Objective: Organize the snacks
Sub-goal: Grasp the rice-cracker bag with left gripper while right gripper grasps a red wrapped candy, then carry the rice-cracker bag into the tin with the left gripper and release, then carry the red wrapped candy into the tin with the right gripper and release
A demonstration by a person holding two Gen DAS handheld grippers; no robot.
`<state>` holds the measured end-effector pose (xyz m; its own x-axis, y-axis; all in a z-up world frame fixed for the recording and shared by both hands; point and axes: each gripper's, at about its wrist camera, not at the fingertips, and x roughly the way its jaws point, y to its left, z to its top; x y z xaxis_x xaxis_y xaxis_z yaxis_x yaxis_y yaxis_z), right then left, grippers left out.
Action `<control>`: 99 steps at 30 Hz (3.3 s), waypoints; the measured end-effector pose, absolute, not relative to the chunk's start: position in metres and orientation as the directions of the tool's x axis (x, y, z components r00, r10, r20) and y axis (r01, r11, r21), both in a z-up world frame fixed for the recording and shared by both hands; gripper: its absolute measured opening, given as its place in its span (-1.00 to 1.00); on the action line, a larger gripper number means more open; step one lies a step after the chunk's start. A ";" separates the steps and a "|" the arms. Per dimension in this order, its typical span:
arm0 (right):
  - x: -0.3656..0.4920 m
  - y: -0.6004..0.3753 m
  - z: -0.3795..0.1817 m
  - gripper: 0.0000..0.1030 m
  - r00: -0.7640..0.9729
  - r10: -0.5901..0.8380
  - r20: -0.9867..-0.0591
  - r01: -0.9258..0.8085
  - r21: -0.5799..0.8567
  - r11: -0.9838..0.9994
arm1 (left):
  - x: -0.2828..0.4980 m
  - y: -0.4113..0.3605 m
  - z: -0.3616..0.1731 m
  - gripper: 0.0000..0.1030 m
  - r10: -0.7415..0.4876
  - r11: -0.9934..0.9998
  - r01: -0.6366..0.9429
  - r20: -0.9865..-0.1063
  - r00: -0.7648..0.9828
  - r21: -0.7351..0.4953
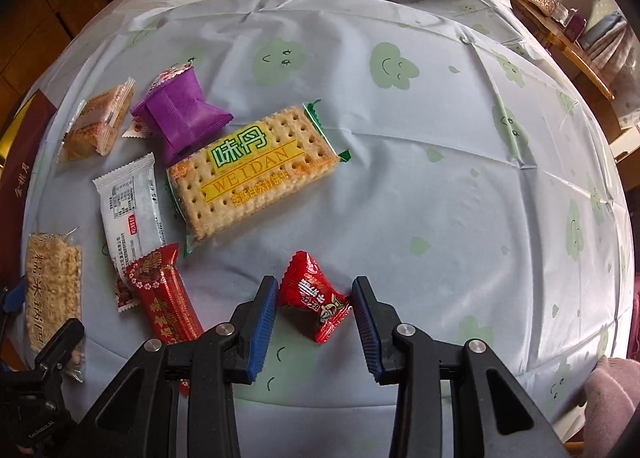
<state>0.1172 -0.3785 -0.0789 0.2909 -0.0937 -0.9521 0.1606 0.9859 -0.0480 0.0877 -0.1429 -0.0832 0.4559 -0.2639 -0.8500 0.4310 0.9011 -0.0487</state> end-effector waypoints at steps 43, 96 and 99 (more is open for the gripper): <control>0.101 -0.347 -0.084 -0.62 0.340 -0.201 -0.919 0.028 -0.203 0.979 | 0.047 -0.075 -0.003 0.49 -0.319 0.933 0.336 -0.723 0.613 -0.127; 0.098 -0.350 -0.072 -0.64 0.350 -0.188 -0.918 0.063 -0.177 0.982 | 0.070 0.047 -0.010 0.64 0.010 0.998 -0.051 -0.729 0.684 -0.033; 0.097 -0.351 -0.064 -0.64 0.387 -0.174 -0.906 0.075 -0.157 0.985 | 0.064 0.053 -0.015 0.64 0.031 0.997 -0.072 -0.739 0.673 -0.023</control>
<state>0.0969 -0.3512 -0.0637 0.3868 -0.1742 -0.9055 0.0754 0.9847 -0.1572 0.0641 0.0535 -0.0146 0.6726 0.0314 -0.7394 -0.0717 0.9972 -0.0229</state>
